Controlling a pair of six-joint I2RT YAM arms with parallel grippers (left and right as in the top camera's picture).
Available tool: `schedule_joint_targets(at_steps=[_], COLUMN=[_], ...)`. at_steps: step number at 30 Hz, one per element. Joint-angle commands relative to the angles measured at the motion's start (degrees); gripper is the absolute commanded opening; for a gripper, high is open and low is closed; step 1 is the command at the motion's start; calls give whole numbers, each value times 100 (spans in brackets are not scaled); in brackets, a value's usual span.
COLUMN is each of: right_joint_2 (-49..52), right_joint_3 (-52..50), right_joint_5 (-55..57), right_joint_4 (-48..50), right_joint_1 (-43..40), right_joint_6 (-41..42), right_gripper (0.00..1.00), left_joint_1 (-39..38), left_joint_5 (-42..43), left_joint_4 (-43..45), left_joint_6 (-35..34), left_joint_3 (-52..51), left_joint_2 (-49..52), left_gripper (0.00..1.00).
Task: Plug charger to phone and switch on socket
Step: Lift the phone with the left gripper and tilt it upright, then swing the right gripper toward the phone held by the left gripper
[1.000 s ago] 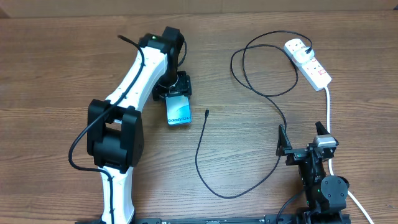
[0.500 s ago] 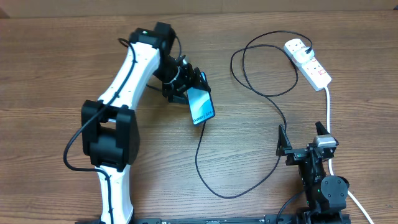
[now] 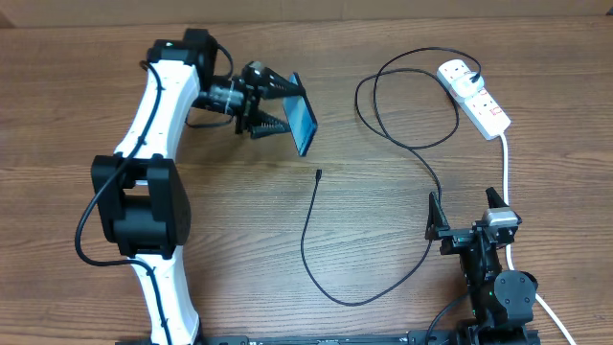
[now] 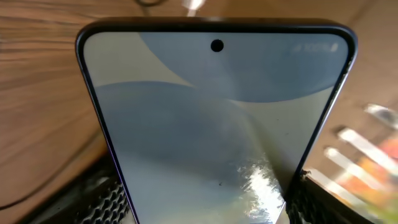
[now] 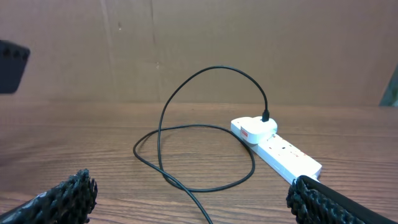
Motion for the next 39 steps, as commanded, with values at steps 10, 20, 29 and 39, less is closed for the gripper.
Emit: schedule_joint_targets(at_steps=[10, 20, 29, 39], right_joint_2=[-57, -57, 656, 5202], right_joint_3=[-59, -59, 1790, 7029], right_joint_5=[33, -2723, -3274, -4601], right_joint_4=[33, 1996, 2133, -3161], right_joint_1=[11, 37, 26, 33], right_joint_6=[-11, 1200, 940, 752], right_gripper=[100, 100, 100, 100], left_joint_1=[376, 376, 376, 363], left_joint_5=[1657, 1659, 1657, 1655], left_joint_4=[7, 4, 4, 2], left_joint_6=[4, 7, 7, 7], left_joint_3=[192, 192, 192, 192], left_joint_2=[-13, -13, -13, -13], left_gripper=[66, 66, 65, 63])
